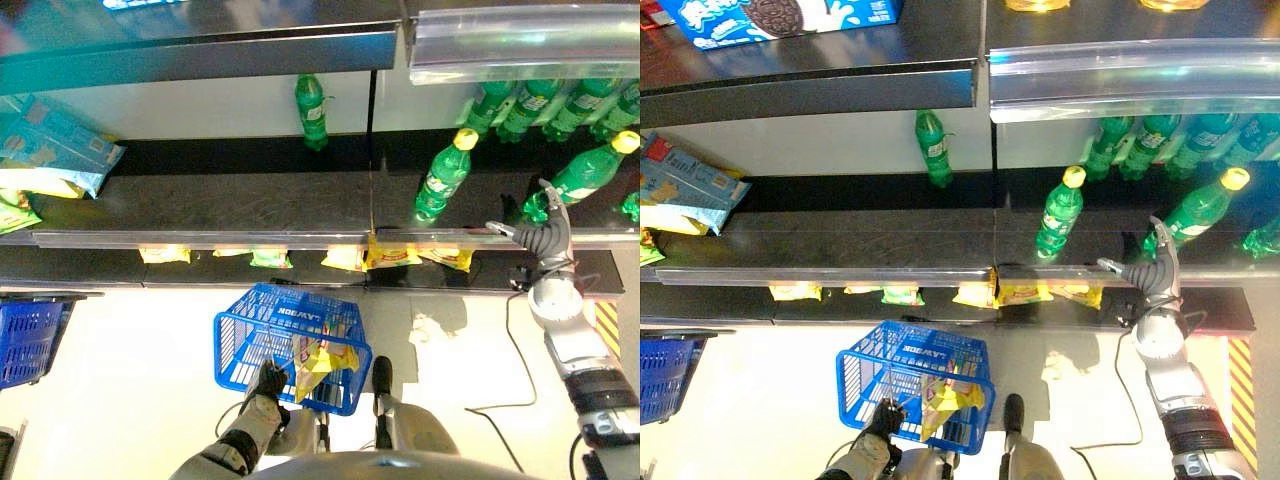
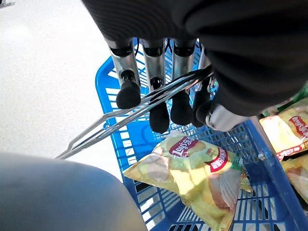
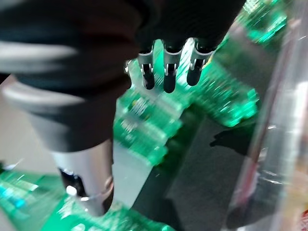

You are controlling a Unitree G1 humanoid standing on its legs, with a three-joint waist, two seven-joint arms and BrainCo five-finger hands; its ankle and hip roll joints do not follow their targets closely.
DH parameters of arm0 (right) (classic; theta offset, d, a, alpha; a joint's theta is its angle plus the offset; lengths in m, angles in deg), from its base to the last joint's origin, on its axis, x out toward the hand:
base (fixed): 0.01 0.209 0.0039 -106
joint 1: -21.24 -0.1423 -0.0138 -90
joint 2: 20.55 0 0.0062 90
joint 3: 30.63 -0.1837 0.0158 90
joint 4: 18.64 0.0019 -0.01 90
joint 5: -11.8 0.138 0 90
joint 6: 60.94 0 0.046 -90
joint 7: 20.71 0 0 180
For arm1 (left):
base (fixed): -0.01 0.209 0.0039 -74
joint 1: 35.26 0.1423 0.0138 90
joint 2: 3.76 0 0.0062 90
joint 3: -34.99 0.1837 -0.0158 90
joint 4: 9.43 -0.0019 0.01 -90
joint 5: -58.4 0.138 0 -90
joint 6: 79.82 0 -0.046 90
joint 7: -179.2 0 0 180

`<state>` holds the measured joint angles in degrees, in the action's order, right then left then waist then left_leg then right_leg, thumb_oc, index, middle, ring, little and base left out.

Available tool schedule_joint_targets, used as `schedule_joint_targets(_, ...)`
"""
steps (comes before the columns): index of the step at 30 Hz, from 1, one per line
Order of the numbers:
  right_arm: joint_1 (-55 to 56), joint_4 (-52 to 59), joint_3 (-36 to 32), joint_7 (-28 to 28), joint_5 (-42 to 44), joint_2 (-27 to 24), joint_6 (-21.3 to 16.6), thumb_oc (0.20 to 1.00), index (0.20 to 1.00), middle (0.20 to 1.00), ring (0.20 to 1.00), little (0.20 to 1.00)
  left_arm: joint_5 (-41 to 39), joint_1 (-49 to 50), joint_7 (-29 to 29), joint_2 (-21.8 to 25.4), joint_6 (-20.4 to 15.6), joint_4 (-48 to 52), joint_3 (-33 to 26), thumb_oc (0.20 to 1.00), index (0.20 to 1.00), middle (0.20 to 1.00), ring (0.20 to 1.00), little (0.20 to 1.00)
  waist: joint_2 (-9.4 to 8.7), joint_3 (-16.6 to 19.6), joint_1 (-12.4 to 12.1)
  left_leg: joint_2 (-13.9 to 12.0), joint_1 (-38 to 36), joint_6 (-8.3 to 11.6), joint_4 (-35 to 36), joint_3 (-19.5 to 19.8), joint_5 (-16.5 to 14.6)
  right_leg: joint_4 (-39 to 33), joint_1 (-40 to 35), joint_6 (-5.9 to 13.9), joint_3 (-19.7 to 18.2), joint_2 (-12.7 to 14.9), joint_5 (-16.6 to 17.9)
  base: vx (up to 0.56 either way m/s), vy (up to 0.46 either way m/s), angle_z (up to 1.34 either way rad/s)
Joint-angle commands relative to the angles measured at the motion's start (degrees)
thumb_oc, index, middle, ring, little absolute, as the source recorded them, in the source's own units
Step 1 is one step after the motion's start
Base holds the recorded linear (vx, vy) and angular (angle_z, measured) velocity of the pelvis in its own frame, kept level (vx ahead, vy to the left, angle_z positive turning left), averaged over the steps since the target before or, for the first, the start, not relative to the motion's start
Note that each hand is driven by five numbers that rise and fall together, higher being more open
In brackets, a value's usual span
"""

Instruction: Pick up the snacks into the basket

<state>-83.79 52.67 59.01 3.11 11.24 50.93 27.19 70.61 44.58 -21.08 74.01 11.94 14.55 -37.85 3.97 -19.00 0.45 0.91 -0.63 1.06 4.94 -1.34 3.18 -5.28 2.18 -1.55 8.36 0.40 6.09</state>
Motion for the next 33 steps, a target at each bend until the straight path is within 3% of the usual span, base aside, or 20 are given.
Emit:
schedule_joint_targets(1,-4.00,-2.32,0.60,1.52,1.65,-4.39,-0.92,1.000,1.000,1.000,1.000,1.000,-0.57,3.46,-0.56,1.96,0.40,-4.55,3.94,0.200,0.200,0.200,0.200,0.200,-3.18,4.00,-1.35,-2.06,4.49,2.19,0.06,2.37,1.32,0.41,0.11,8.29,-2.68,5.07,-2.76,0.00,0.000,0.00)
schedule_joint_targets(8,-12.98,-13.96,4.09,2.85,7.07,-6.37,-0.31,1.000,1.000,1.000,1.000,1.000,-3.28,3.68,-1.07,2.16,0.13,-5.06,4.98,0.200,0.200,0.200,0.200,0.200,-3.10,3.34,-2.35,-1.55,5.79,2.09,0.06,2.34,1.36,0.30,1.72,8.68,-3.01,5.55,-1.92,-0.01,0.025,-0.02)
schedule_joint_targets(13,-13.20,-13.10,3.16,4.43,7.83,-5.95,-0.40,1.000,1.000,1.000,1.000,1.000,-4.51,3.73,-1.73,1.95,0.16,-4.86,4.64,0.200,0.200,0.200,0.200,0.200,-2.47,3.08,-2.30,-1.16,6.20,2.01,0.06,2.13,1.24,0.28,2.41,8.83,-3.33,5.78,-1.77,0.00,0.011,-0.01)
schedule_joint_targets(19,-9.17,-7.15,1.87,2.79,8.80,-3.23,-1.58,1.000,1.000,1.000,1.000,1.000,-4.63,4.01,-2.13,1.30,0.02,-4.41,4.00,0.200,0.200,0.200,0.200,0.200,-1.38,3.15,-2.00,-0.53,6.24,1.75,0.06,2.20,0.92,0.28,2.77,8.96,-3.77,6.21,-1.74,0.01,0.014,-0.01)
schedule_joint_targets(21,-4.79,-2.71,2.90,-1.99,9.30,-1.67,-2.35,1.000,1.000,1.000,1.000,1.000,-3.93,3.93,-1.96,1.22,-0.06,-3.52,3.66,0.200,0.200,0.200,0.200,0.200,-1.02,3.01,-1.73,-0.40,6.21,1.69,0.06,2.26,0.93,0.28,2.85,8.91,-3.78,6.34,-1.77,0.00,0.000,0.00)
schedule_joint_targets(24,-0.45,-0.62,3.33,-4.55,9.21,0.88,-2.42,1.000,1.000,1.000,1.000,1.000,-3.24,3.99,-1.56,1.05,-0.20,-2.77,3.36,0.200,0.200,0.200,0.200,0.200,-0.83,2.99,-1.43,-0.32,6.12,1.68,0.06,2.37,0.88,0.28,2.66,8.88,-3.65,6.40,-2.02,0.00,0.000,0.00)
schedule_joint_targets(33,0.97,-0.63,8.81,-7.13,7.62,6.88,-2.99,1.000,1.000,1.000,1.000,1.000,-1.95,3.60,-2.01,1.05,-0.31,-2.02,3.48,0.200,0.200,0.200,0.200,0.200,-0.08,2.46,-1.49,-0.22,5.86,1.71,0.06,2.60,0.85,0.28,2.28,9.04,-3.24,6.70,-2.19,0.00,0.000,0.00)
